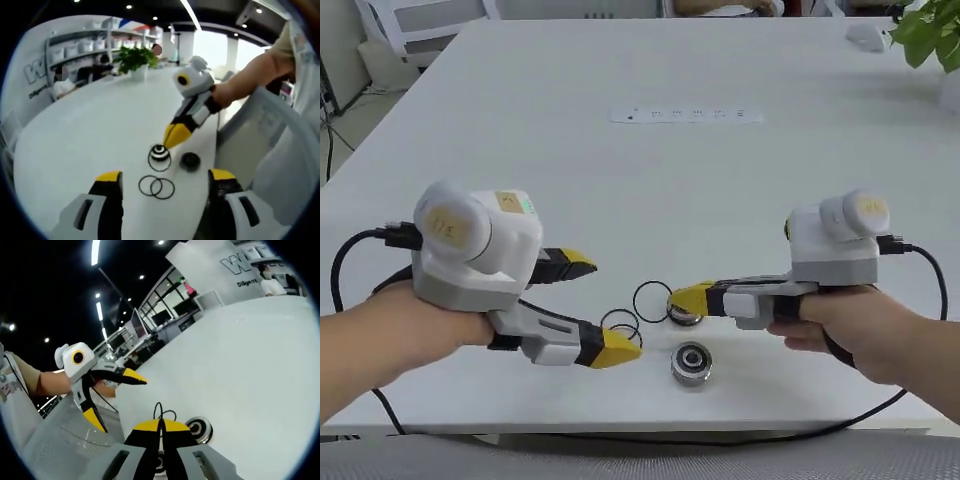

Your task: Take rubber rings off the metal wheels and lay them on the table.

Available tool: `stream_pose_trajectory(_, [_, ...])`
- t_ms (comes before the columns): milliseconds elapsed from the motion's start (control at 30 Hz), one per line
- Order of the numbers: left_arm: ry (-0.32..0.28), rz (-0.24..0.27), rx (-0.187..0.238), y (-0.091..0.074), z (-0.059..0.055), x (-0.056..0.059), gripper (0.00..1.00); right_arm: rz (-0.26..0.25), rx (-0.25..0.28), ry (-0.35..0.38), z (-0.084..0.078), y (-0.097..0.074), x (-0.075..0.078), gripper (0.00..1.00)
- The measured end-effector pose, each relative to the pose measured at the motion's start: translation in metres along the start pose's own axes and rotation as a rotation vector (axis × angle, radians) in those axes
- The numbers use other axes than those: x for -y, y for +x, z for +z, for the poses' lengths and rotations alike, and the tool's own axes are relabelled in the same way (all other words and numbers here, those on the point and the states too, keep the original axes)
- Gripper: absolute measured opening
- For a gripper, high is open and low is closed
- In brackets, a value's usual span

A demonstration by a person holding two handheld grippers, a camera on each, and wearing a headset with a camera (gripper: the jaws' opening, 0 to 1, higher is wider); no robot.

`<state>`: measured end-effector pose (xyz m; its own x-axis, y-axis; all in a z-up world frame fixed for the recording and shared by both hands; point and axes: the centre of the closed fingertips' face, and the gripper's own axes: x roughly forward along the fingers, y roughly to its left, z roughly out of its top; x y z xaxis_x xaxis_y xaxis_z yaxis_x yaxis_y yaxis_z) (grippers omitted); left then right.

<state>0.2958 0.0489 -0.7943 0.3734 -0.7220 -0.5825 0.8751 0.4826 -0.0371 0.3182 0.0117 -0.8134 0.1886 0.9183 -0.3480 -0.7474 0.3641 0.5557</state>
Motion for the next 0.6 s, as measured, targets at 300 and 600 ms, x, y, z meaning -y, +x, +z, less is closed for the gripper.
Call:
stream_pose_trajectory(300, [-0.005,0.016,-0.005,-0.006,-0.005,-0.005,0.72,0.037,-0.057,0.009,-0.006,0.016,-0.009,0.00])
stream_pose_trajectory(600, [-0.004,0.032,-0.007,-0.011,-0.009,-0.010,0.74,0.055,-0.130,0.015,-0.020,0.027,-0.006,0.00])
